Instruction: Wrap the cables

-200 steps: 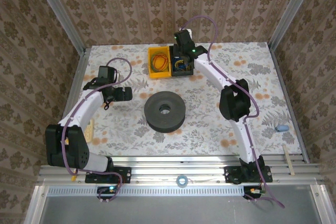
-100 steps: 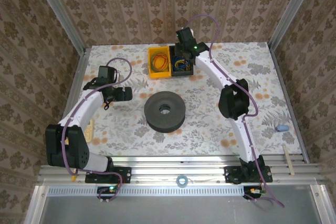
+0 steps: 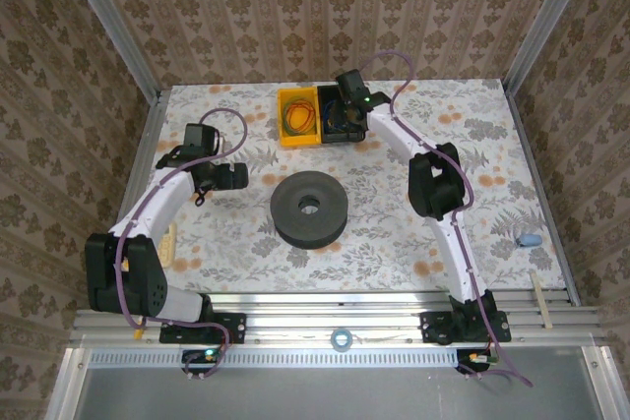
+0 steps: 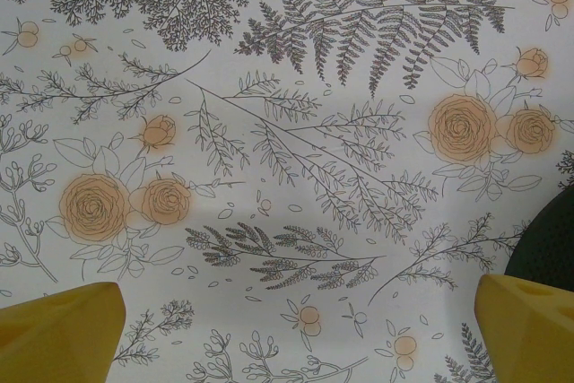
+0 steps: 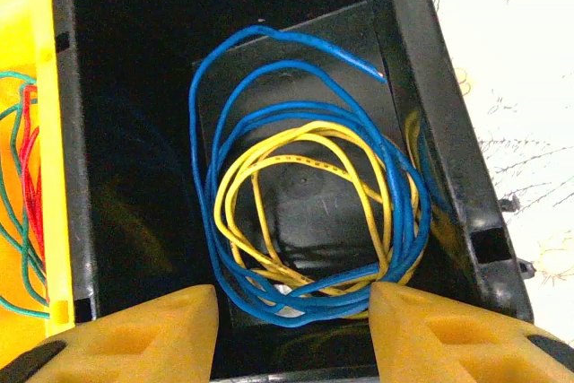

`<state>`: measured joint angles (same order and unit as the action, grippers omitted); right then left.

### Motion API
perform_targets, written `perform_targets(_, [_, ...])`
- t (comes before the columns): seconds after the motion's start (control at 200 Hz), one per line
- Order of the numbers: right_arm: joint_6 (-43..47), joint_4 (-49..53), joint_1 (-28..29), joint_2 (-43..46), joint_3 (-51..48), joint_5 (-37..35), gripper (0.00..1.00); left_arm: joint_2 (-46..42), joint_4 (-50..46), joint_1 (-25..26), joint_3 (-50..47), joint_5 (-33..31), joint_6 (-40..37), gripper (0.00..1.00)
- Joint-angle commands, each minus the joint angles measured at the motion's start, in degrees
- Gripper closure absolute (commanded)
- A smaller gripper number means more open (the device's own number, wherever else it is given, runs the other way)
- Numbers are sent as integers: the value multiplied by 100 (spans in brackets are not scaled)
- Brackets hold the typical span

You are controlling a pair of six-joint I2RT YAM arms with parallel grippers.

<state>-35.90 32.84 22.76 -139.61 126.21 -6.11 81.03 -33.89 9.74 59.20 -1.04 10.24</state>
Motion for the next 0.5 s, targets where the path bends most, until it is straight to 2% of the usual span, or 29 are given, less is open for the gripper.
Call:
perform_targets(0.0, [-327,-131,8,-81,-100,115,50,-81,-83,12,15,17,-119,0])
perform_targets(0.315, [-492,-432,-1,46,-530,116,46,-88,-63,16,-26,31,-118,0])
perform_targets(0.495, [-591,-532,-39,-77,-425,259,46,-95,-74,11,-21,40,-119,0])
